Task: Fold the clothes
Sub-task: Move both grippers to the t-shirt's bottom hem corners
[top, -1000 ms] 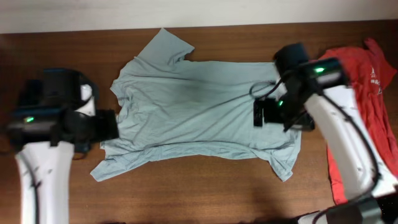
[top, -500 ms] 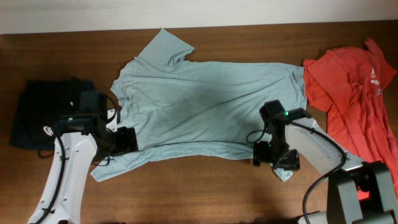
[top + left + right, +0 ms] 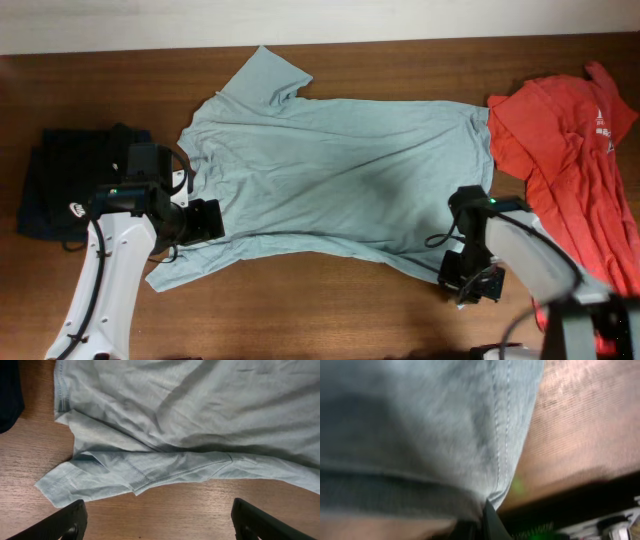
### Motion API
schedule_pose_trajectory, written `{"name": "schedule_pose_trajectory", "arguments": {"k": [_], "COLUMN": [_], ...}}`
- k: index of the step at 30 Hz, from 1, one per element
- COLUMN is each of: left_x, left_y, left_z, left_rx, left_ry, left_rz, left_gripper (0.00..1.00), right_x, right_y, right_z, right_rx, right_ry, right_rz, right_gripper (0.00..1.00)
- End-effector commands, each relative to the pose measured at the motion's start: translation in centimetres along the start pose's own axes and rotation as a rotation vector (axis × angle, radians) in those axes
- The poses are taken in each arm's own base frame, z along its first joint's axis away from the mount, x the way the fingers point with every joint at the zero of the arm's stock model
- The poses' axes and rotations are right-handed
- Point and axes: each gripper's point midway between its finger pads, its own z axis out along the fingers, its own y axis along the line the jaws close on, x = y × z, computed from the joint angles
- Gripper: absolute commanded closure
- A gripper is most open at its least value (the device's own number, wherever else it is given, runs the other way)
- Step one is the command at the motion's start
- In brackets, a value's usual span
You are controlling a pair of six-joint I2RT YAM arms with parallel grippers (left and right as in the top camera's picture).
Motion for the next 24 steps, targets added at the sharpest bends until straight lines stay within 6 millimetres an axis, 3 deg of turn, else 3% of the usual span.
{"name": "schedule_pose_trajectory", "arguments": {"k": [1,5,10,12,15,16,21,24], "left_x": [0.0,0.3,1.5,1.4,1.7,1.9,0.7,-0.4], "left_y": [-0.1,-0.1,-1.7,-2.1,-2.8,-2.9,-3.2,-2.2], "left_z": [0.2,0.3,2.3,3.5,5.3,5.7,7.3,8.0], "left_rx": [0.01,0.011,0.108,0.112,0.116,0.113,0.1,0.03], "left_ry": [0.003,0.015,0.035,0.016,0.023,0.031,0.008,-0.019], "left_rz": [-0.003,-0.001,0.098,0.176,0.262,0.269,0.29,0.291], "left_gripper": [0.08,0.06,0.05,0.11,0.35,0.38,0.34,0.4], "right_x": [0.6,2.9,3.3,3.3,3.5,3.7,3.8,3.8], "right_y": [0.7,0.1,-0.2,-0.1,-0.3,-0.4,-0.7,-0.7], "right_z": [-2.3,-3.2,-3.5,-3.5,-3.4,-3.4,-3.4,-3.4], "right_rx": [-0.093,-0.117,-0.117,-0.118,-0.113,-0.108,-0.091,-0.091], "right_ry": [-0.049,-0.021,-0.023,-0.023,-0.016,-0.01,-0.01,-0.01], "right_rz": [0.063,0.119,0.118,0.117,0.117,0.118,0.119,0.119], "right_gripper": [0.96,0.96,0.96,0.96,0.96,0.96,0.96,0.96]}}
